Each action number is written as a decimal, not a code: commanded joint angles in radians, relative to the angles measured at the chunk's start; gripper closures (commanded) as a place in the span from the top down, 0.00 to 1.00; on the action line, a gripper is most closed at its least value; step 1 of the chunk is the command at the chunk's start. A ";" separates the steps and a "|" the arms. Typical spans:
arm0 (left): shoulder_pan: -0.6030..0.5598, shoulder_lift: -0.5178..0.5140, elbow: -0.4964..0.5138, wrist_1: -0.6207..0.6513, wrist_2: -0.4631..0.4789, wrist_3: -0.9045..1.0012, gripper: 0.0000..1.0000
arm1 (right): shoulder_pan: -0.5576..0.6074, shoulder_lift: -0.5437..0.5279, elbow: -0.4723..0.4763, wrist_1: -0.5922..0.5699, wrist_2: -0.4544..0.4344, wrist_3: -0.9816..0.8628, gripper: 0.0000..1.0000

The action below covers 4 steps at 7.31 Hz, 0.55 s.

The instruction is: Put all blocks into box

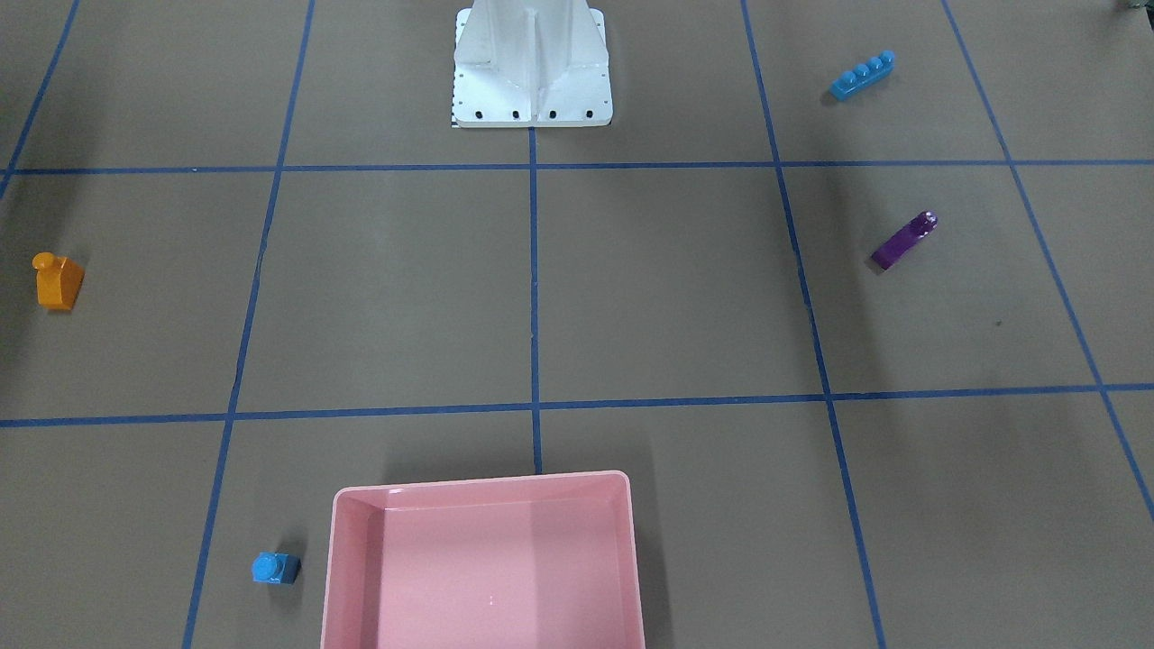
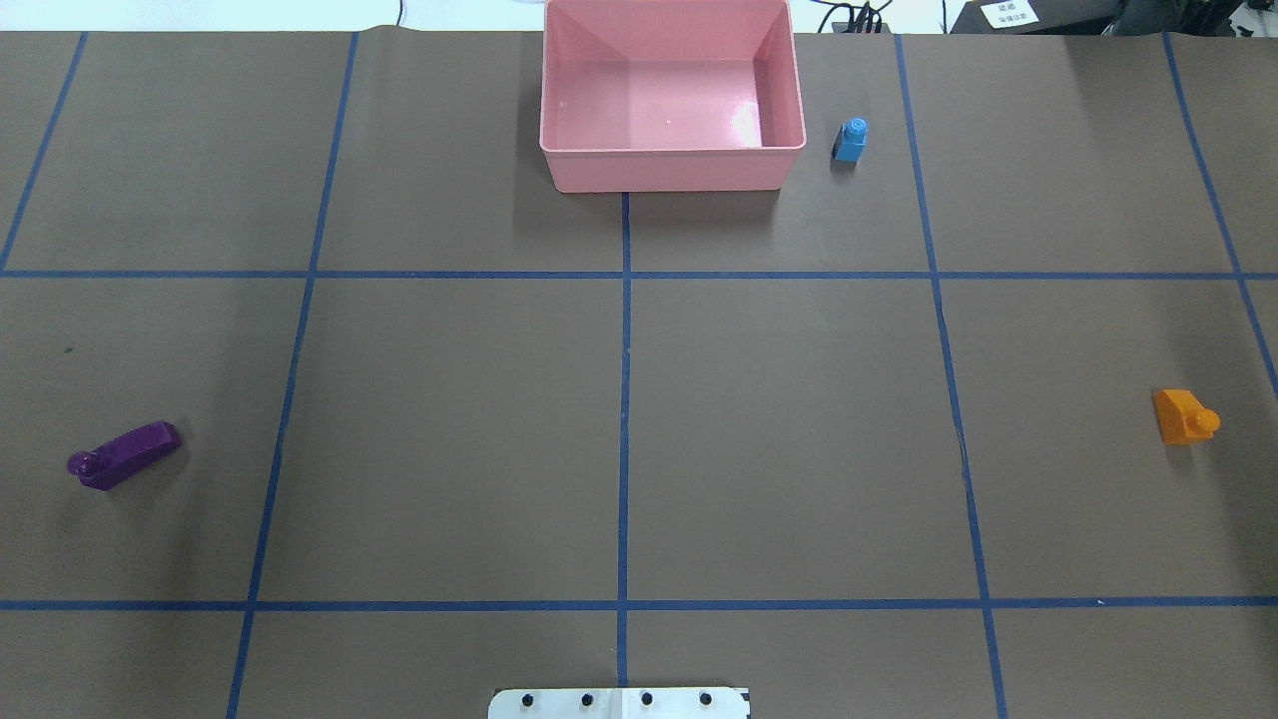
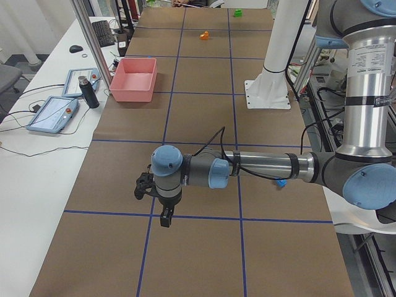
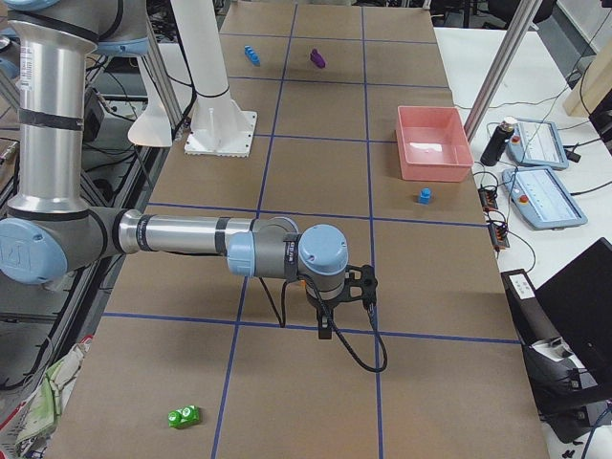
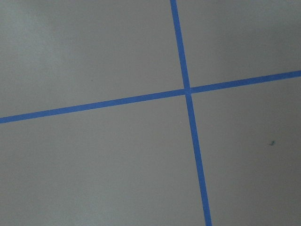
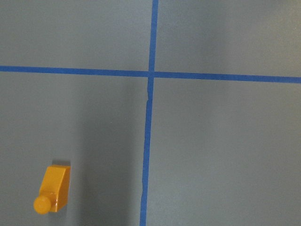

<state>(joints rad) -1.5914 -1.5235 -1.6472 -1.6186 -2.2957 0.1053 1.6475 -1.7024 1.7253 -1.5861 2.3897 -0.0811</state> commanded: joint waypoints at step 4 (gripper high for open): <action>0.013 -0.038 -0.037 -0.018 -0.001 -0.009 1.00 | -0.002 0.012 0.020 0.030 0.000 0.004 1.00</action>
<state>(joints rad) -1.5863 -1.5431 -1.6674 -1.6231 -2.2995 0.0981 1.6473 -1.6968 1.7445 -1.5774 2.3886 -0.0815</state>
